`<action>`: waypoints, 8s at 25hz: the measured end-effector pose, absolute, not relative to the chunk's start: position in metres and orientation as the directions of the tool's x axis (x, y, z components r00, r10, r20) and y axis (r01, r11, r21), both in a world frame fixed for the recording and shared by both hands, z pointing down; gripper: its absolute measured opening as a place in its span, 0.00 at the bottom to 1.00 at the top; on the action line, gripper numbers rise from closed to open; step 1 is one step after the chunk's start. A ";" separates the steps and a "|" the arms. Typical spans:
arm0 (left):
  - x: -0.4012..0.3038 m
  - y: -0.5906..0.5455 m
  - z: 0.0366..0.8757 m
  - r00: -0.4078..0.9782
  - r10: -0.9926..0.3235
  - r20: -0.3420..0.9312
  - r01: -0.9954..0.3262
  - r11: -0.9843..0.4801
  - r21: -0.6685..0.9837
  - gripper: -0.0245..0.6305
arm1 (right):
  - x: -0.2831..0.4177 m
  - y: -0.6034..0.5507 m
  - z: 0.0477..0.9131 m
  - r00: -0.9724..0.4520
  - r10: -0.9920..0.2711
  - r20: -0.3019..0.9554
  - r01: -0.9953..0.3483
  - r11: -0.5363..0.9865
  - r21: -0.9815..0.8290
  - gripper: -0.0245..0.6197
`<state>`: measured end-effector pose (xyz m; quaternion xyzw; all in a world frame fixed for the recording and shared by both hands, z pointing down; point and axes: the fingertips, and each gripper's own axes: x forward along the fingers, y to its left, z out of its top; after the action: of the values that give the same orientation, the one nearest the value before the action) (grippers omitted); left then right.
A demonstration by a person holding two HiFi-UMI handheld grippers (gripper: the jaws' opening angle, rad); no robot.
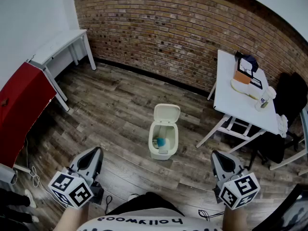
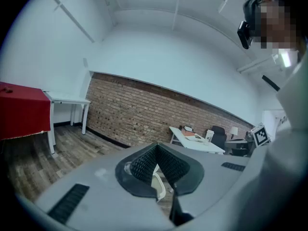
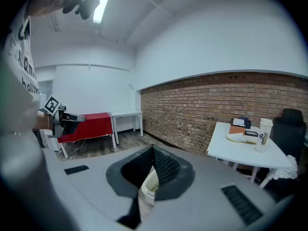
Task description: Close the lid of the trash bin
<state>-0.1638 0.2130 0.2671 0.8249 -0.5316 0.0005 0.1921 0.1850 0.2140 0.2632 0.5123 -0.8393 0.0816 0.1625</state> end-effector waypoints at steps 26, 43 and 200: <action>-0.120 0.242 0.272 0.382 -0.909 0.166 -0.897 -0.321 0.304 0.04 | 0.227 0.224 0.274 -0.488 -0.804 0.341 -0.852 0.523 0.014 0.05; -0.116 0.177 0.294 0.445 -0.873 0.199 -0.867 -0.364 0.342 0.04 | 0.227 0.185 0.292 -0.434 -0.798 0.419 -0.874 0.486 0.020 0.05; -0.201 0.033 0.415 0.052 -0.719 0.693 -0.934 0.210 0.288 0.04 | 0.130 -0.040 0.708 -0.386 0.232 0.893 -0.750 0.485 -0.450 0.05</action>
<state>-0.2011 0.0334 0.4151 0.6129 -0.6742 0.1388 0.3880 0.1301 -0.0399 0.7084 0.1889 -0.6863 0.4709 0.5211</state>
